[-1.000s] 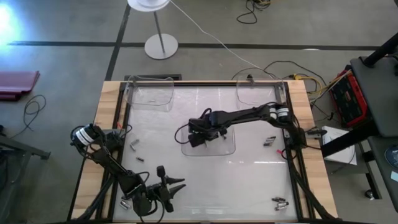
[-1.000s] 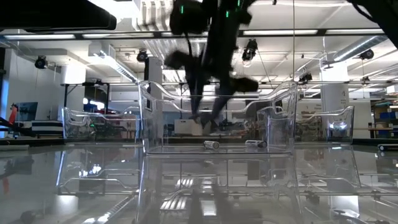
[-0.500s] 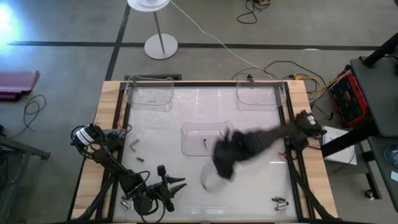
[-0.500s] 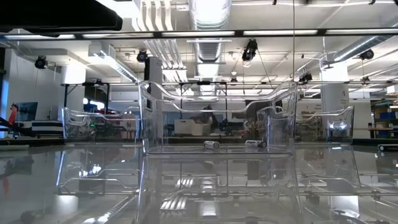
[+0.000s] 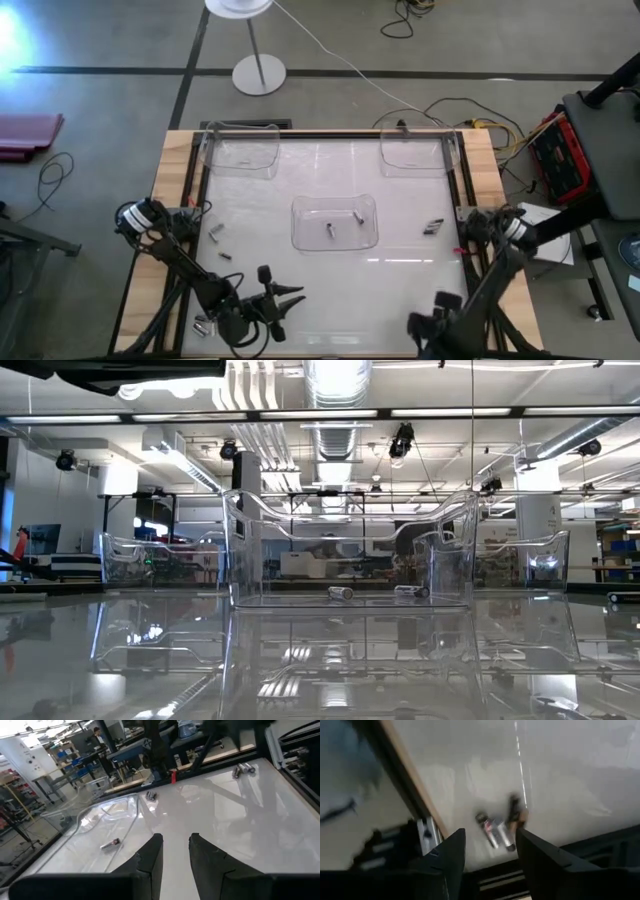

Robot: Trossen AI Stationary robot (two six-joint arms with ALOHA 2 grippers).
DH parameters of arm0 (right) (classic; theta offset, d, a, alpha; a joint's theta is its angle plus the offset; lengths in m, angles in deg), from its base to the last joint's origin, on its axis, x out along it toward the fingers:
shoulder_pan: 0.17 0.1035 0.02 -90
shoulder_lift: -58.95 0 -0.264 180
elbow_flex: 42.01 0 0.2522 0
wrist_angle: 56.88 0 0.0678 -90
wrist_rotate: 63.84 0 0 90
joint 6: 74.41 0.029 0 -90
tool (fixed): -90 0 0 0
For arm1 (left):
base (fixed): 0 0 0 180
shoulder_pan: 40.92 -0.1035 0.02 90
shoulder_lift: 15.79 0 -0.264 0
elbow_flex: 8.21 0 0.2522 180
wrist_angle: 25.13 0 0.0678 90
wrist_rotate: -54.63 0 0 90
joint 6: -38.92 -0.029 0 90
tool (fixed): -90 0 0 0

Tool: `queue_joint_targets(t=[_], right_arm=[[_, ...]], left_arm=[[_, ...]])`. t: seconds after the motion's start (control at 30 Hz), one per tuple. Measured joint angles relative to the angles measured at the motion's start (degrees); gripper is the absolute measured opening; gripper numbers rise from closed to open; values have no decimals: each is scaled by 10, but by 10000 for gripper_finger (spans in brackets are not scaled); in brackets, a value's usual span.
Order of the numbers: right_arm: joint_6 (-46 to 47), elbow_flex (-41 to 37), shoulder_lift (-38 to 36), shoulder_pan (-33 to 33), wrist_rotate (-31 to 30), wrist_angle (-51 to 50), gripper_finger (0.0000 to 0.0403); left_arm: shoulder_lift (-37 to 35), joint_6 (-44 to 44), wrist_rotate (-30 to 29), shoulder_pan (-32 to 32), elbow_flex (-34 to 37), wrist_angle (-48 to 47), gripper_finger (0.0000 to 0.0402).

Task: Sort batteries
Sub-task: Put the silver battery into the middle transparent bin

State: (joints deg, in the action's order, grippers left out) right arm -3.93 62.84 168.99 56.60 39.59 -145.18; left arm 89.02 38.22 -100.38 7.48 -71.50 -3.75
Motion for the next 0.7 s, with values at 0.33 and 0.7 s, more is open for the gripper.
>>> queue_joint_targets(t=[0.33, 0.7], right_arm=[[-107, -5, 71, 3, 61, 1, 131], [-146, -5, 101, 7, 91, 18, 106]], left_arm=[[0, -3, 0, 0, 0, -5, 76], [0, -3, 0, 0, 1, -5, 76]])
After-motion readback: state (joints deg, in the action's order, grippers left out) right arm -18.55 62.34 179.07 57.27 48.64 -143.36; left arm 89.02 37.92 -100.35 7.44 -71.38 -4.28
